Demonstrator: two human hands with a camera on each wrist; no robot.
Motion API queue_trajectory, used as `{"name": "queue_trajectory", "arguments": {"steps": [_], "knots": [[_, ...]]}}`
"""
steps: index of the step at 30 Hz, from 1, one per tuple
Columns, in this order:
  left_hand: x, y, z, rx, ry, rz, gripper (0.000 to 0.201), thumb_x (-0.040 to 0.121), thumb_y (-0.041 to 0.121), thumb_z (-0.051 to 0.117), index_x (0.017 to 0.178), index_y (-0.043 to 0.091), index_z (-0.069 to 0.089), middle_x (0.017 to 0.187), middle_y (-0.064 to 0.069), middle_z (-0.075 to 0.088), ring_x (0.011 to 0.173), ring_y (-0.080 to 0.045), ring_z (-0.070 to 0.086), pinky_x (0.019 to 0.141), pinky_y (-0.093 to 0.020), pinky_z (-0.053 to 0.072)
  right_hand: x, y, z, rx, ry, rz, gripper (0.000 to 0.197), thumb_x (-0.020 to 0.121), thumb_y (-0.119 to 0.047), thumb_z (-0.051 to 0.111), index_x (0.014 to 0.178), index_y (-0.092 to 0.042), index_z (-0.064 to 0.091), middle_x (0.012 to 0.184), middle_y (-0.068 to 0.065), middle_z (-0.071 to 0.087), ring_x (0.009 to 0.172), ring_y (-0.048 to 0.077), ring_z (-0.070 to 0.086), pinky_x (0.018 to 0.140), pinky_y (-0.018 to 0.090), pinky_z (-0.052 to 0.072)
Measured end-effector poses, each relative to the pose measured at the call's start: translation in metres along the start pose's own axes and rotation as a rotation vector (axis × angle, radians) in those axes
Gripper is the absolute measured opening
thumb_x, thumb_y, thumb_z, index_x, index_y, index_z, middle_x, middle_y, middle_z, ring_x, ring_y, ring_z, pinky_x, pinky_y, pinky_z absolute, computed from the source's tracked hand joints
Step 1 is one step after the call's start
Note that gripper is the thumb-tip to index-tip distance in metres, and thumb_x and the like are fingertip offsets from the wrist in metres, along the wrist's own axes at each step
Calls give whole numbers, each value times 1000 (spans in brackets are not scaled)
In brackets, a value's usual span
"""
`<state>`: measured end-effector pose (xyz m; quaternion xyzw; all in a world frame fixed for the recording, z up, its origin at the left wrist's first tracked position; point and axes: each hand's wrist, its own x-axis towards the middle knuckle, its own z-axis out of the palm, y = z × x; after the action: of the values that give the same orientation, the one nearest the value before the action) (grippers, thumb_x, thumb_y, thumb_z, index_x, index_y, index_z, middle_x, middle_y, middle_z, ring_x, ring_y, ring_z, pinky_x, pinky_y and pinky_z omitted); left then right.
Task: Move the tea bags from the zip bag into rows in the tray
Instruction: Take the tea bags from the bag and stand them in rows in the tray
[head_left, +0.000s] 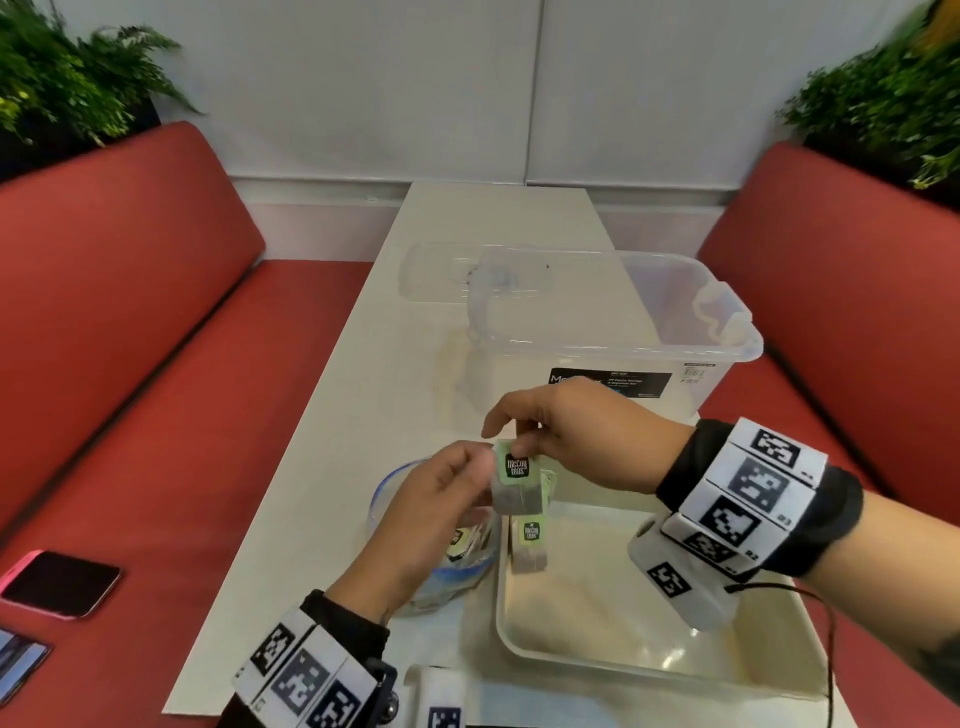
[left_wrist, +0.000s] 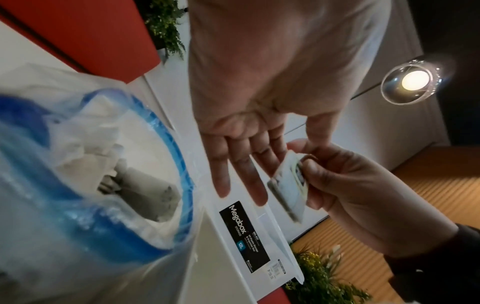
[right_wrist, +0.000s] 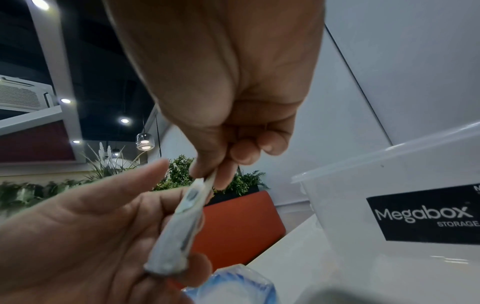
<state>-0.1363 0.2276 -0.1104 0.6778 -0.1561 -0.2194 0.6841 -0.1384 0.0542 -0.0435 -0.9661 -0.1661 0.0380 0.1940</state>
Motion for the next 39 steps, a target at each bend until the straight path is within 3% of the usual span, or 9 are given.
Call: {"name": "queue_trajectory", "arguments": {"steps": [5,10,14,17,21,24,29,34,39], "knots": [[9,2,5,230,102,74,9,86,23,63,82,16,67,65,9,65,64,-5,60,69,-29,49,-1,-6,-1,27,31,30,20,89,-18,60,107,-25,64,82,-10,66,74,8,56,74,23,45],[11,1,8,242,71,81,7,86,22,63,88,20,70,75,4,71,69,-3,65,64,-16,49,-2,-6,-1,54,43,65,16,88,-22,62,103,-24,65,83,-6,68,69,6,55,71,21,44],[14,-5,9,225,60,76,5,83,17,67,85,21,68,72,6,68,71,-5,62,71,-25,50,-5,-2,-1,-13,5,75,8,84,-27,66,91,-24,67,80,-5,68,68,9,56,64,19,42],[14,-9,10,214,42,48,18,78,11,73,88,23,65,69,3,67,64,-7,59,68,-28,49,-7,1,0,-4,-20,99,10,79,-31,72,85,-23,70,77,-4,69,72,12,59,68,24,45],[11,-18,8,262,53,-1,49,70,12,79,105,36,56,88,11,69,74,-5,61,79,-27,53,-10,10,2,12,-78,170,16,73,-30,78,85,-20,73,70,-8,64,63,2,53,60,11,37],[6,-21,0,365,70,20,46,66,9,82,96,36,61,94,14,67,70,-1,55,75,-15,50,-9,22,9,-15,-153,227,16,73,-27,78,87,-21,74,74,-7,66,68,6,54,60,11,36],[-14,-23,-6,537,-146,-19,26,61,19,86,71,37,69,63,21,61,58,1,49,65,-15,46,-2,37,43,-107,-321,264,22,77,-28,74,98,-20,73,83,-6,67,73,8,52,64,20,36],[-24,-30,-5,634,-369,-89,26,56,30,88,72,41,71,88,10,70,59,-1,50,66,-25,48,5,43,77,-191,-404,248,18,79,-27,71,96,-21,72,89,-4,69,69,10,50,63,21,36],[-23,-32,-4,654,-432,-69,28,62,24,86,65,45,67,88,37,61,62,0,54,71,-21,51,7,45,91,-208,-314,244,15,80,-29,66,93,-23,68,96,-5,65,87,20,60,66,24,38]]}}
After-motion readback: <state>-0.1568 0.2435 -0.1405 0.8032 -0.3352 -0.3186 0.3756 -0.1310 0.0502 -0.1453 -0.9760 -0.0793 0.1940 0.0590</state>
